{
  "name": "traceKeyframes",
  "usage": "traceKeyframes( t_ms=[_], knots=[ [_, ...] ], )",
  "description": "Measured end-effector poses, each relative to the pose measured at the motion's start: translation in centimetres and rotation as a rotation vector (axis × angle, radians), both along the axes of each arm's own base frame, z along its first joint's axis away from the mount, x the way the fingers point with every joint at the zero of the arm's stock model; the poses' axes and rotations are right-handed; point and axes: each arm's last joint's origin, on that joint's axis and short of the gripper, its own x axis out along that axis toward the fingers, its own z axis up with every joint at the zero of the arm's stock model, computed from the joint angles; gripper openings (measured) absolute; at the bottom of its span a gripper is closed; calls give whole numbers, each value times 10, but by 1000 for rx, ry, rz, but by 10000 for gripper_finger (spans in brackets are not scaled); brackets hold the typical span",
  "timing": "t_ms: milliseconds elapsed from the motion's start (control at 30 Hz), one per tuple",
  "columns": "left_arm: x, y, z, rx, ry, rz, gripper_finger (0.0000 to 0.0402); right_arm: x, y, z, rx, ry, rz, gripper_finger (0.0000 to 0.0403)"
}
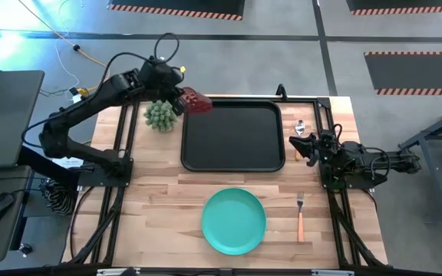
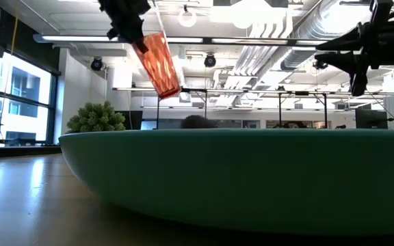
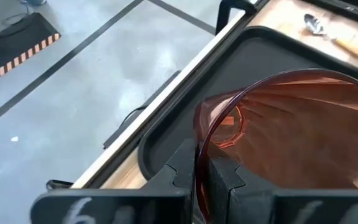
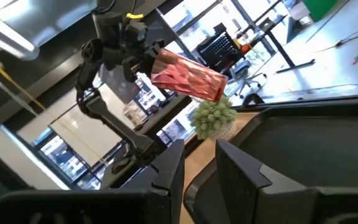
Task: Pick and place plate/cup/fork/spoon on tray
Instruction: Put the red cup on the black tray
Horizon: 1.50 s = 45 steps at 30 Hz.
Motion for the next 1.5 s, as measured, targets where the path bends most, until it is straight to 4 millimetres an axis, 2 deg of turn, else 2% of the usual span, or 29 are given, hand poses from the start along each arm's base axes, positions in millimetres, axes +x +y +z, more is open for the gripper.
traceKeyframes(
  t_ms=[367,767,1167,1300,1500],
  knots=[
    [4,46,-30,-92,61,32,5,0,0,-1,2,6,-8,83],
    [20,65,-63,-217,136,25,5,0,-1,-3,4,29,-26,83],
    [41,87,-35,-270,227,16,5,0,-1,-5,4,51,-36,83],
    [48,94,-45,-304,285,8,5,0,-1,-5,3,55,-36,83],
    [58,103,-72,-360,364,8,5,1,-1,-8,30,70,-33,83]
  ],
)
